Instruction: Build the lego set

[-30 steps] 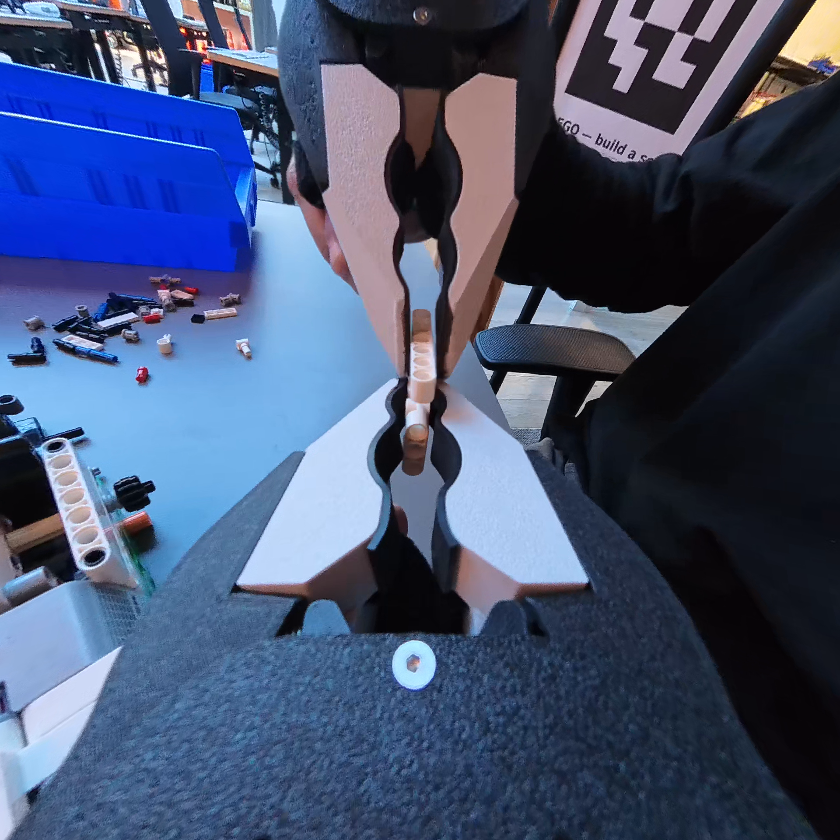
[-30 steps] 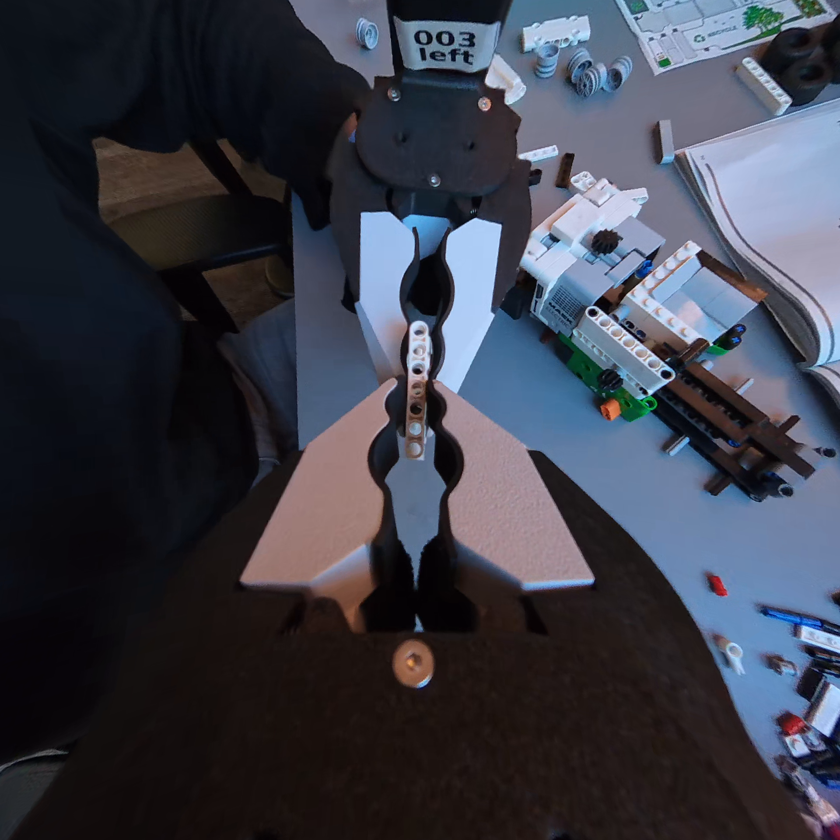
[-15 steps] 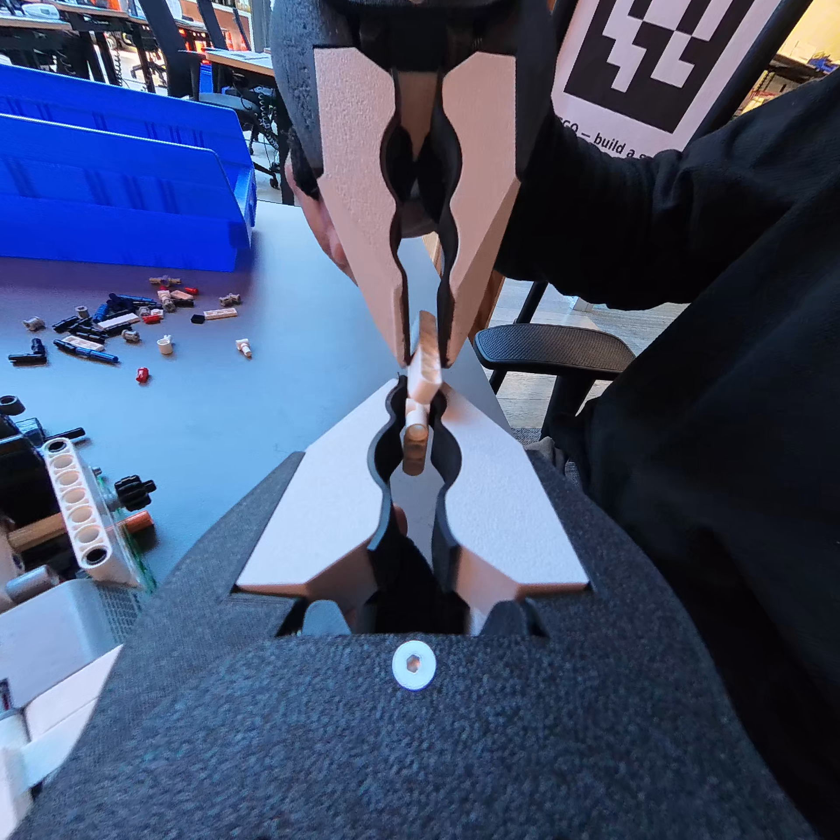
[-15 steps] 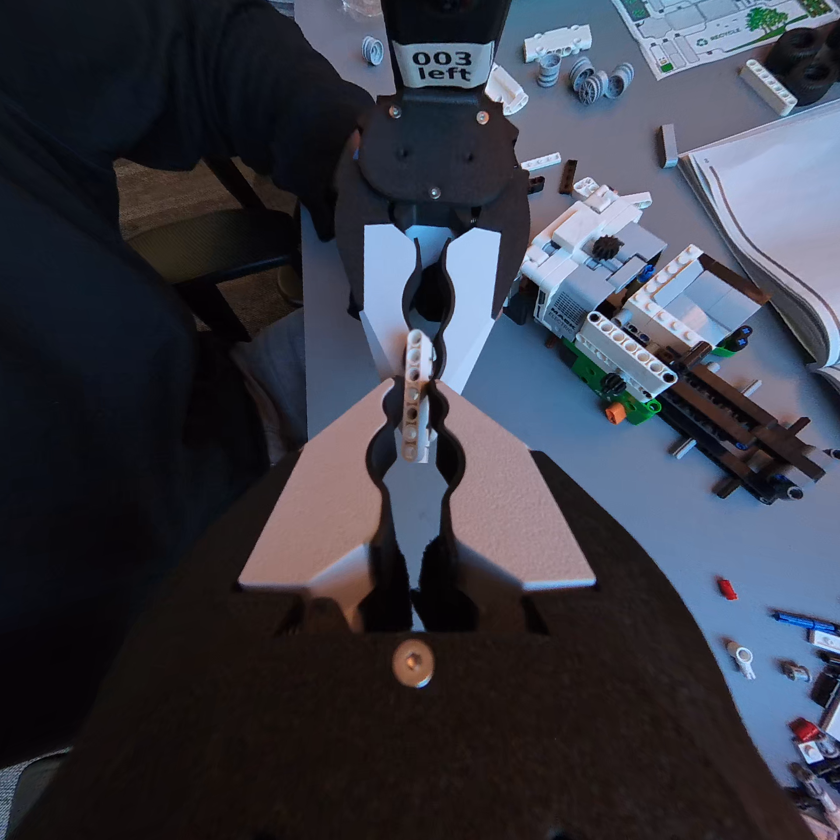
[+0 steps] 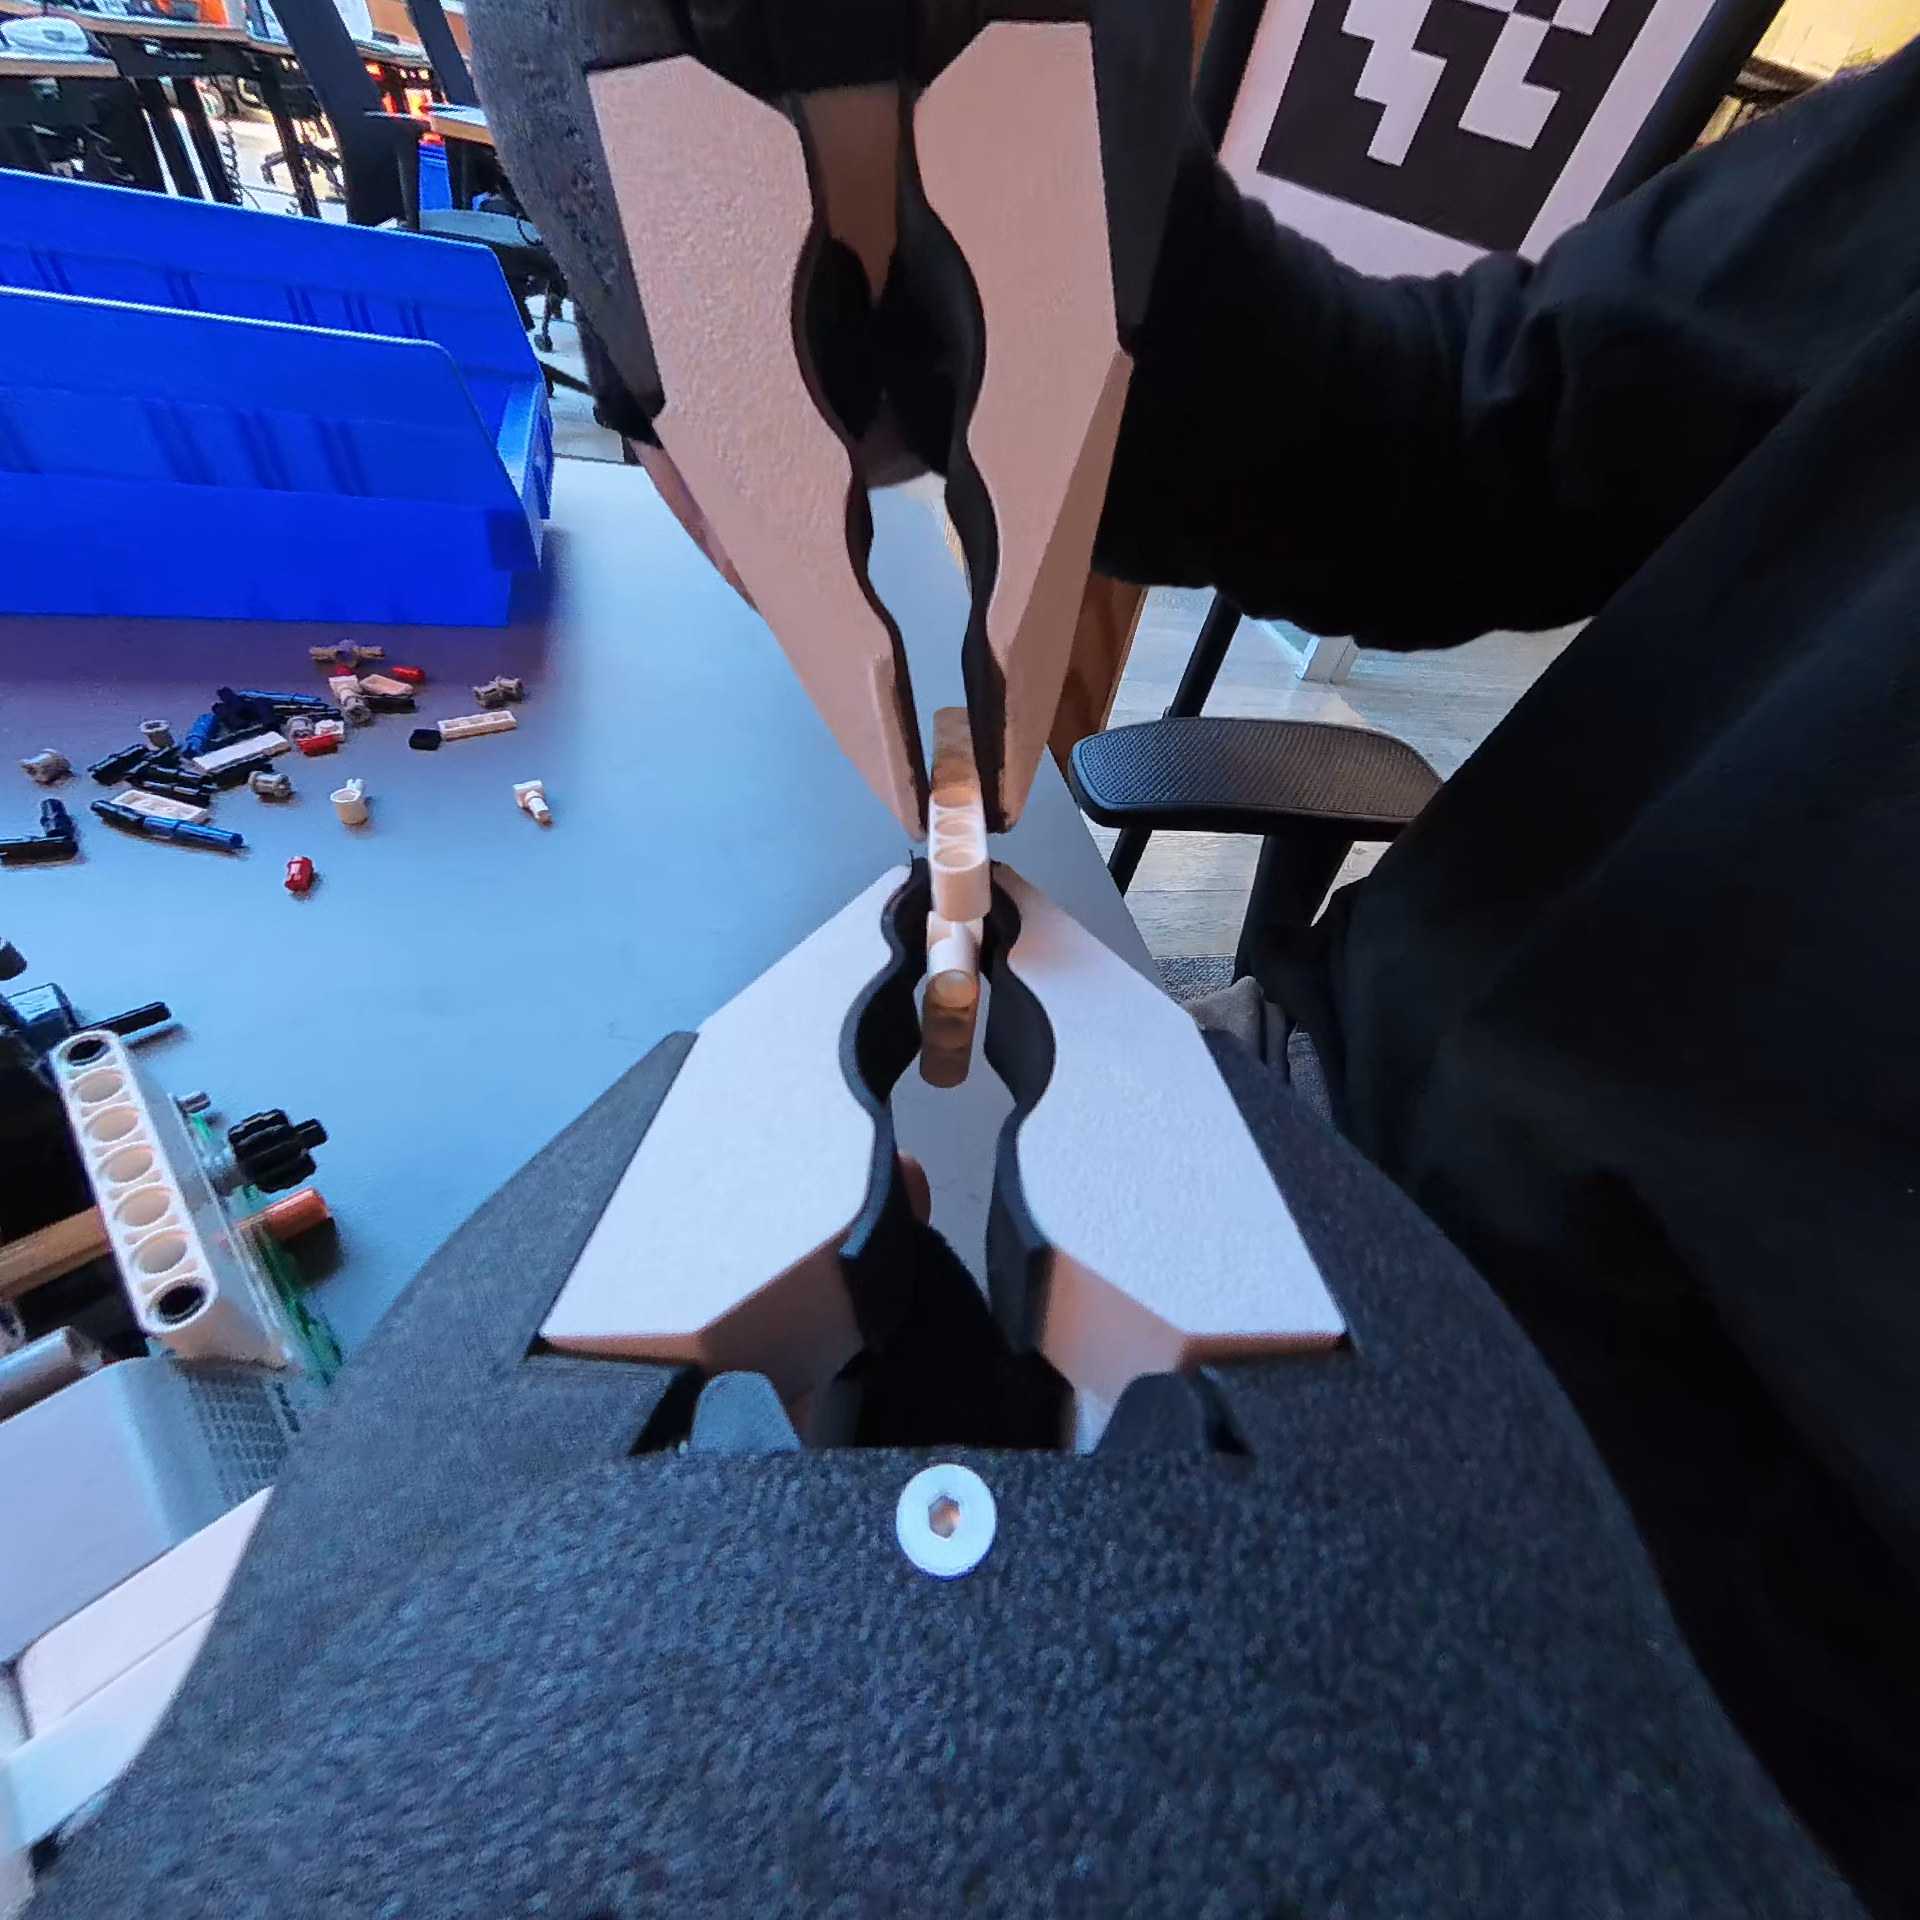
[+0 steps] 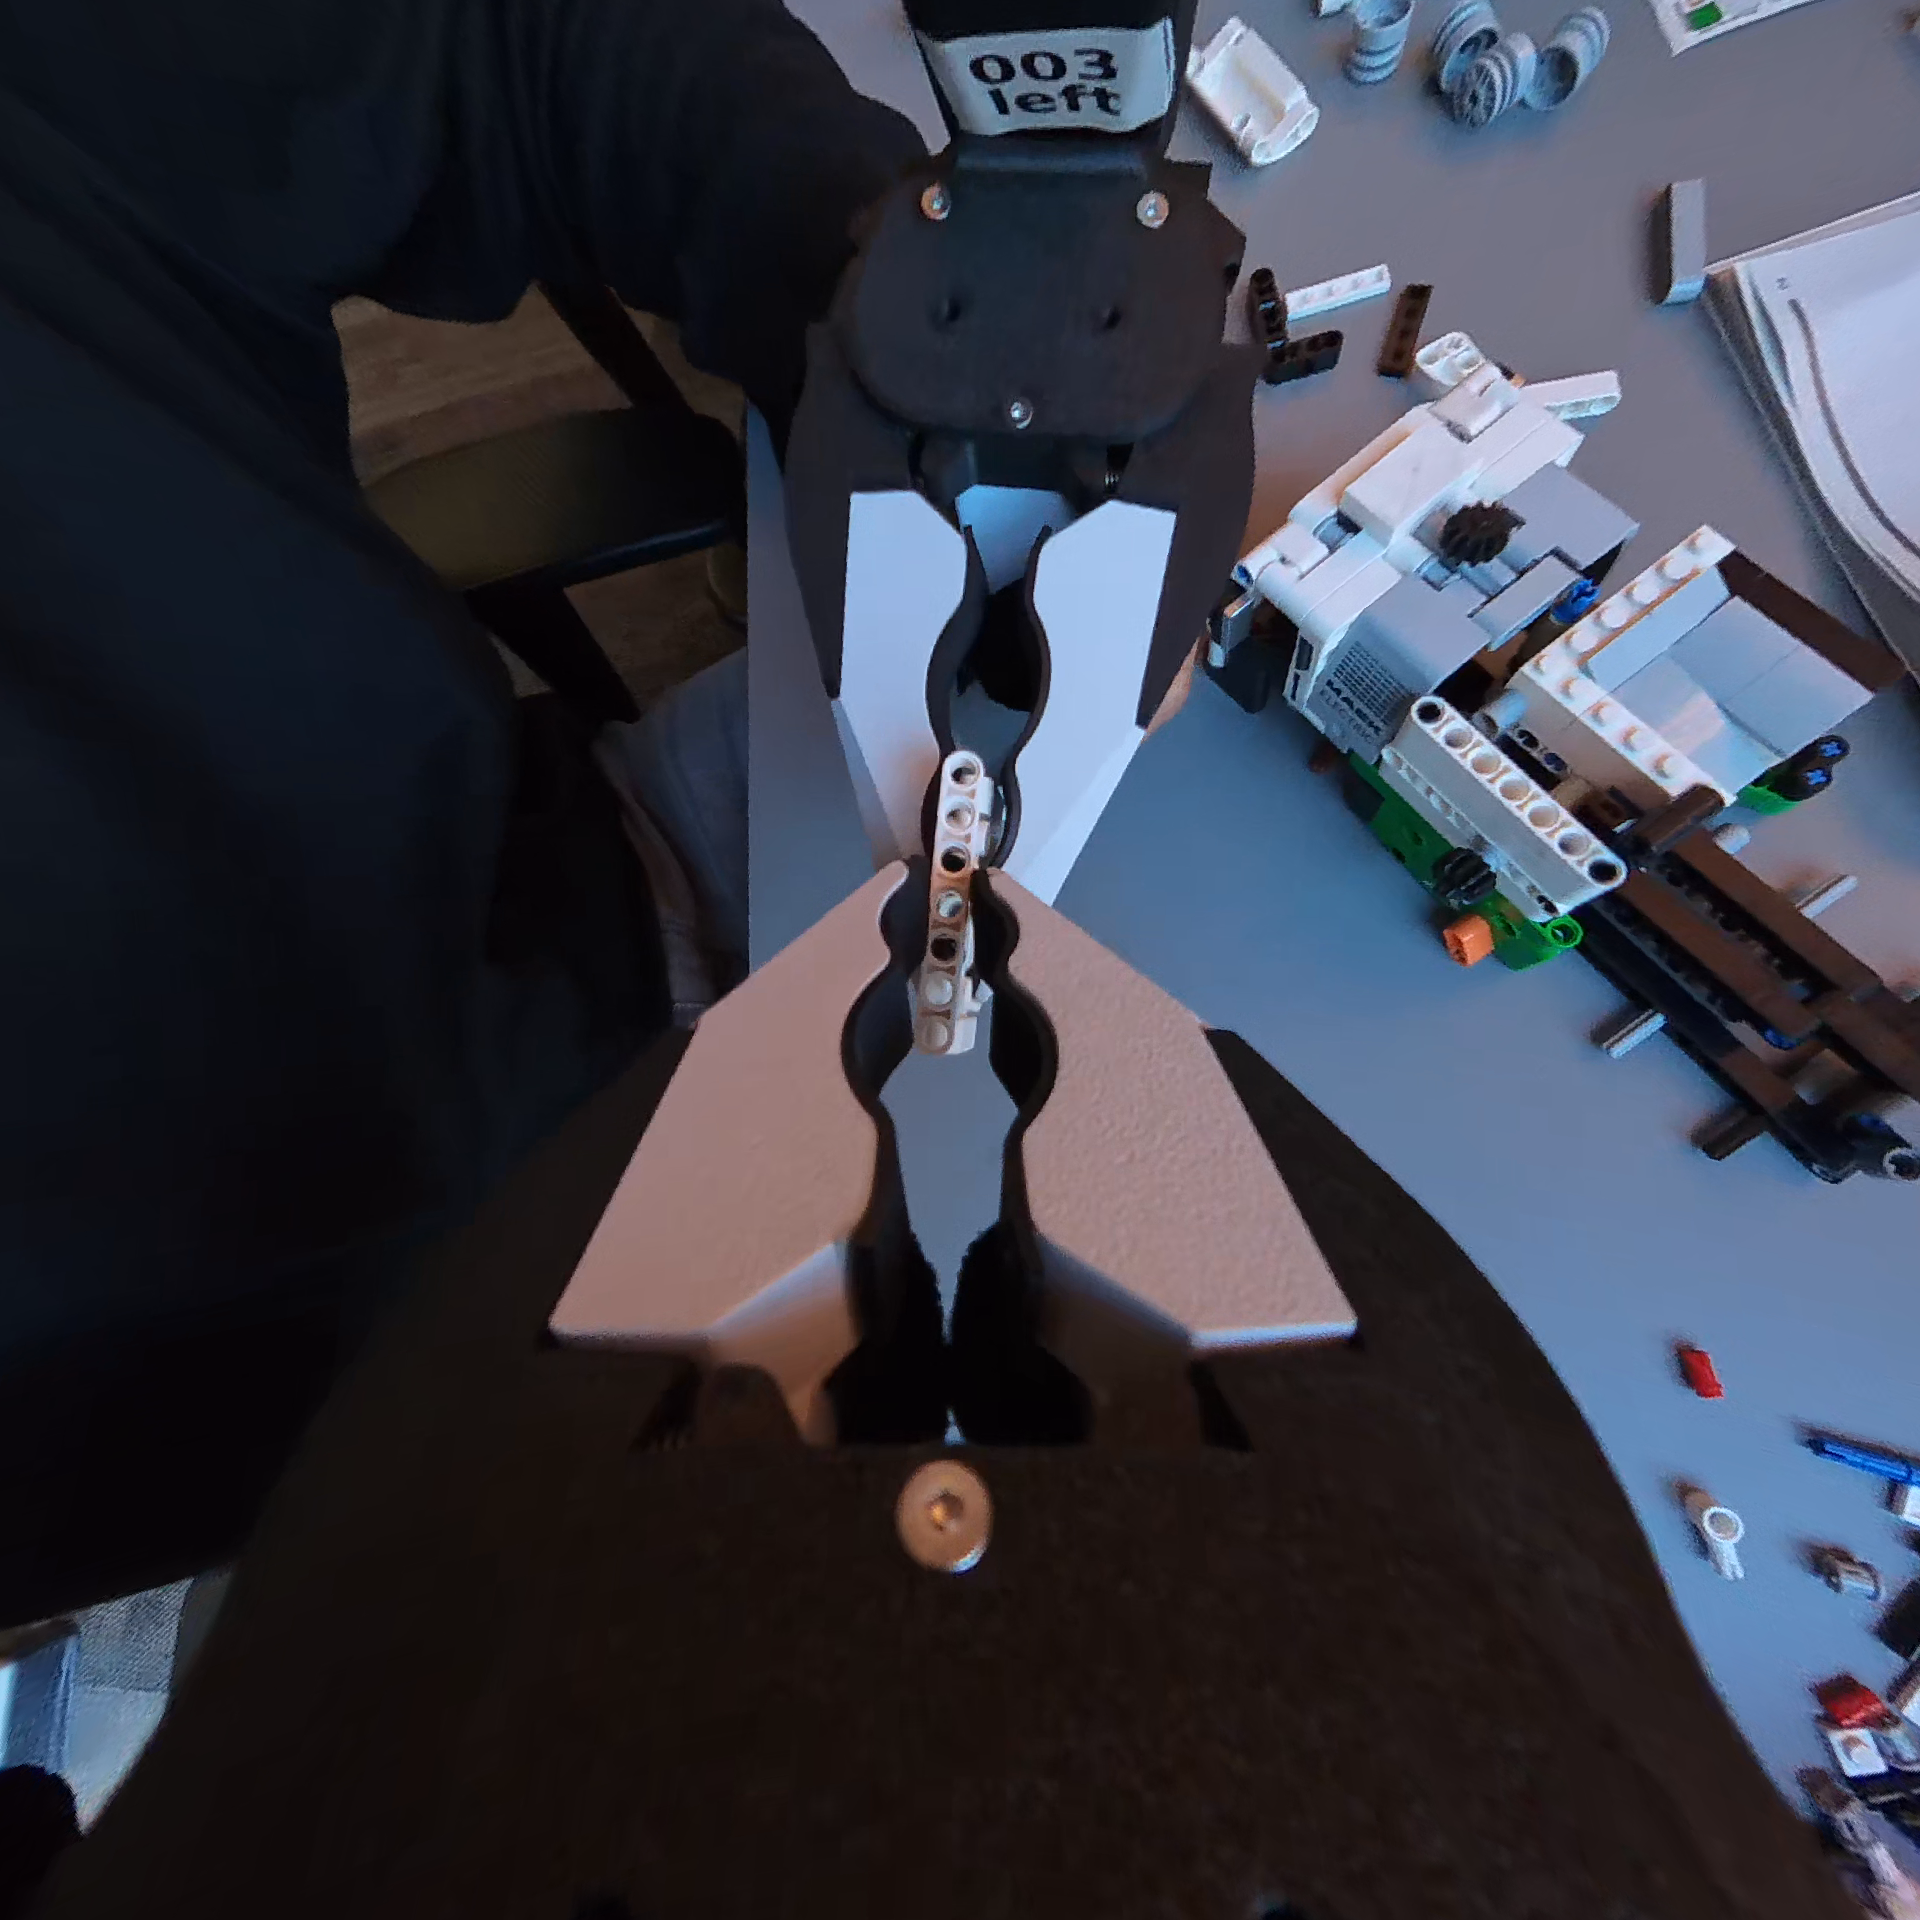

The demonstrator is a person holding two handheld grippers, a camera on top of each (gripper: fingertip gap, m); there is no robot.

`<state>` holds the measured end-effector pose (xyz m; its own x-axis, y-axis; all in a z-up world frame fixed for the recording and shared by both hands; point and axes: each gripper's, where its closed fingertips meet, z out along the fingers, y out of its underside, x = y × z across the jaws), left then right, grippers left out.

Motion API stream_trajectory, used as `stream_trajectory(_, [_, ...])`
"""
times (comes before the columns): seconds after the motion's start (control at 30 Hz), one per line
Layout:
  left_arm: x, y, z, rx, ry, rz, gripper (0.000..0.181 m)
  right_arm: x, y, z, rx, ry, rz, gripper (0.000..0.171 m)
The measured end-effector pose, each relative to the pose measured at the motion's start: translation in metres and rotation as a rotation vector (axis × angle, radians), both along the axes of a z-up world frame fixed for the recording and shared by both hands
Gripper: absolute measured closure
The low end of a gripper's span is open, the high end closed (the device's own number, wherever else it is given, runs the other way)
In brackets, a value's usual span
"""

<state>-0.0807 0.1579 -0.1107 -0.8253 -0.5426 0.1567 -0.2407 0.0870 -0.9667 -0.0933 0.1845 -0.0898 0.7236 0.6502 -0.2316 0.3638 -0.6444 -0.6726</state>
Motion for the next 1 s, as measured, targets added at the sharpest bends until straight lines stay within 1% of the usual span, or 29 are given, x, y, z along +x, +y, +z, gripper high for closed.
stream_trajectory(0.07, [0.001, 0.002, 0.003, -0.030, 0.008, 0.006, 0.177, 0.001, 0.002, 0.002, 0.000, -0.029, 0.002, 0.164])
stream_trajectory(0.17, [0.004, 0.007, 0.006, -0.077, 0.037, 0.018, 0.177, 0.005, 0.008, 0.003, 0.050, -0.127, -0.007, 0.164])
stream_trajectory(0.23, [0.005, 0.006, 0.004, -0.062, 0.031, 0.025, 0.177, 0.005, 0.008, 0.001, 0.051, -0.163, -0.003, 0.164])
stream_trajectory(0.37, [0.004, 0.004, 0.001, -0.023, 0.015, 0.031, 0.177, 0.004, 0.003, -0.002, 0.038, -0.133, -0.003, 0.164])
stream_trajectory(0.53, [0.004, 0.002, -0.001, 0.017, -0.014, 0.044, 0.176, 0.001, 0.001, -0.003, -0.007, 0.012, -0.011, 0.164])
stream_trajectory(0.63, [0.003, 0.000, -0.003, 0.038, -0.019, 0.043, 0.176, 0.001, -0.002, -0.005, -0.014, 0.010, -0.004, 0.164])
stream_trajectory(0.73, [0.004, 0.003, 0.002, -0.020, 0.001, 0.037, 0.177, 0.001, 0.003, -0.001, 0.035, 0.018, -0.011, 0.164])
stream_trajectory(0.87, [0.000, 0.000, 0.001, -0.019, 0.006, 0.003, 0.177, -0.003, -0.001, -0.003, 0.038, 0.043, 0.021, 0.164])
stream_trajectory(1.0, [0.000, 0.000, 0.001, -0.023, 0.014, 0.003, 0.176, -0.001, 0.000, -0.004, 0.066, 0.006, 0.019, 0.164])
